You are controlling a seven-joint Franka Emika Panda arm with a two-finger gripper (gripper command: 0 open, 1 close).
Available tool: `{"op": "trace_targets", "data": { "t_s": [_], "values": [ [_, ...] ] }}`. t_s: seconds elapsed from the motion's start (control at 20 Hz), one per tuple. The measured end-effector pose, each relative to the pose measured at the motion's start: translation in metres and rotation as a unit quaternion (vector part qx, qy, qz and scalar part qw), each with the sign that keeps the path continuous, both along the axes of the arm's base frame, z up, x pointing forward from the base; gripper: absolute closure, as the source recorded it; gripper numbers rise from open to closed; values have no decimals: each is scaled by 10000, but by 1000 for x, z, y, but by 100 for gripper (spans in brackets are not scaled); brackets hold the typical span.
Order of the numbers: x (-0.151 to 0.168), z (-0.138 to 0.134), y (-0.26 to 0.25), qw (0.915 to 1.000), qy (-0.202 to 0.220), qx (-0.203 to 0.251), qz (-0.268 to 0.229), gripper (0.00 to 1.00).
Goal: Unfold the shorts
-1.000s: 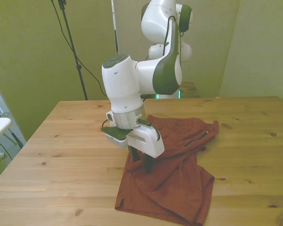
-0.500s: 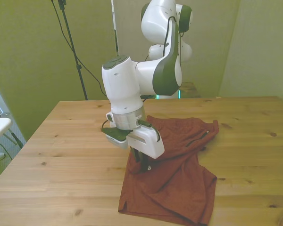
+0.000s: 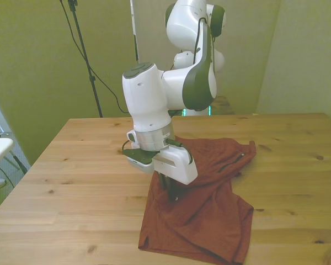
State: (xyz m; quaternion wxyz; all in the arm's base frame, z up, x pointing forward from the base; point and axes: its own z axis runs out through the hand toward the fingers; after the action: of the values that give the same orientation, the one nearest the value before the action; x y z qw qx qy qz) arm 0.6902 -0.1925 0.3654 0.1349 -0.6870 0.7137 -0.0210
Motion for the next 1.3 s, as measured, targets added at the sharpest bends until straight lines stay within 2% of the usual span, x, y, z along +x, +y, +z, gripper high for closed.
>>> {"op": "trace_targets", "data": {
  "t_s": [0.3,0.65,1.0,1.3],
  "values": [
    [10,45,55,9981,-366,75,496,100],
    [39,67,147,9904,-676,-70,1202,100],
    [83,49,236,9825,-653,-163,1739,100],
    [96,41,306,9761,-597,-126,2087,100]
  ]
}}
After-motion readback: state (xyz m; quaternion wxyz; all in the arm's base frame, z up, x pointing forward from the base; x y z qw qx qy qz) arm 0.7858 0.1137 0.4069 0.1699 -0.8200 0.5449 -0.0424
